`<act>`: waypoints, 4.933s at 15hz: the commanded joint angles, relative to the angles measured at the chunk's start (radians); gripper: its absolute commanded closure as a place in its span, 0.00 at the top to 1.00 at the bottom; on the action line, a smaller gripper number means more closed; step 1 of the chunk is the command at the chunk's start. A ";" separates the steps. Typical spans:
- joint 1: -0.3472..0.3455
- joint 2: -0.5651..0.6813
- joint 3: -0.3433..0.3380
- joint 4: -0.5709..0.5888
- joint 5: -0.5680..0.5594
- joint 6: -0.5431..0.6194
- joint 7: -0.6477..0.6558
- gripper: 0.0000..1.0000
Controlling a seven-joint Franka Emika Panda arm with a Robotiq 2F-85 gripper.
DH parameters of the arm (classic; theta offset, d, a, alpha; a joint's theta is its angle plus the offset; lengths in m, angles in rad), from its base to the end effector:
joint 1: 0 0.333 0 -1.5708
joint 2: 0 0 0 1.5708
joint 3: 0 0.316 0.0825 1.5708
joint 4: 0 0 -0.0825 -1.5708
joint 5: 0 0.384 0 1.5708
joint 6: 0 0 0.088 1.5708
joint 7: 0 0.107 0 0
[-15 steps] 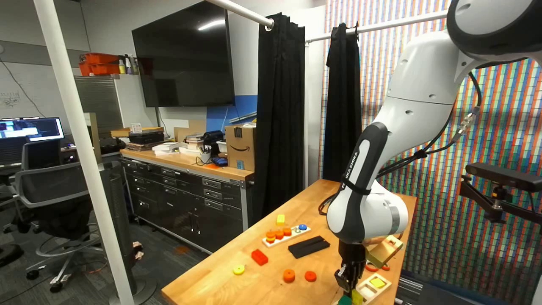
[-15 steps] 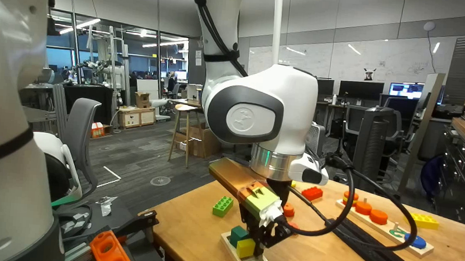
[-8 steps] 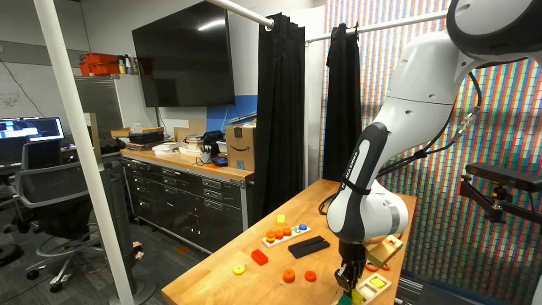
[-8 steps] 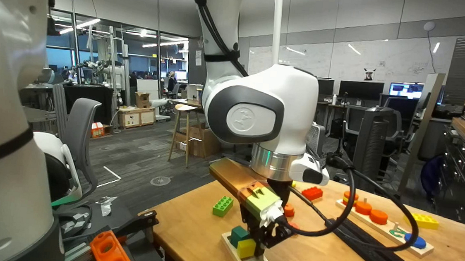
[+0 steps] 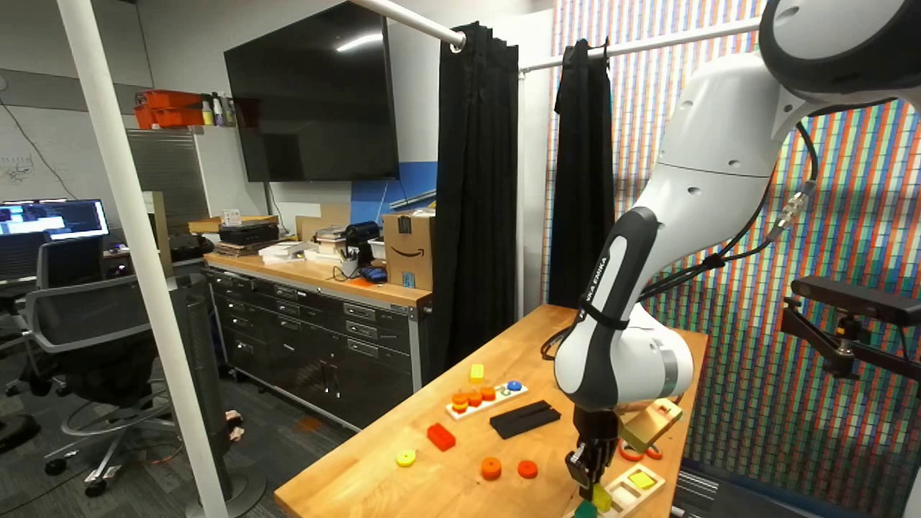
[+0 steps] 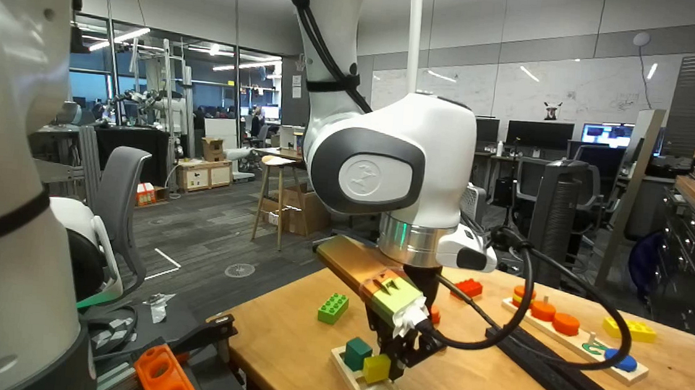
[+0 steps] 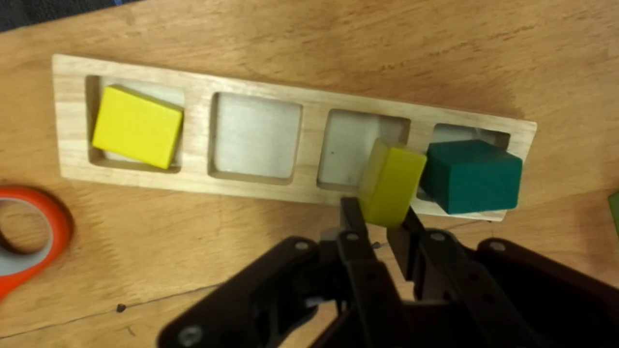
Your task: Put the yellow block on the middle compartment of the wooden tray and then put an orange block on the first rod of the wooden rack
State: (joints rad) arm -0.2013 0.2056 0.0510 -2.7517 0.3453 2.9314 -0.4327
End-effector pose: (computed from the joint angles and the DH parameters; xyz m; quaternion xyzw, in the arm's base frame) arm 0.3710 -0.0765 0.1531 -0.9987 0.0286 0.0018 0.0411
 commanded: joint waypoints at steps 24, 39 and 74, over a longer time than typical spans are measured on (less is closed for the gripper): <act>-0.011 -0.061 0.027 0.002 0.130 -0.024 -0.004 1.00; 0.157 -0.007 -0.105 0.202 -0.413 -0.160 0.389 1.00; -0.050 0.295 0.059 0.473 -0.331 -0.209 -0.011 0.24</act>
State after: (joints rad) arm -0.2461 0.4873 0.1000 -2.2925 -0.0028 2.7173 -0.4204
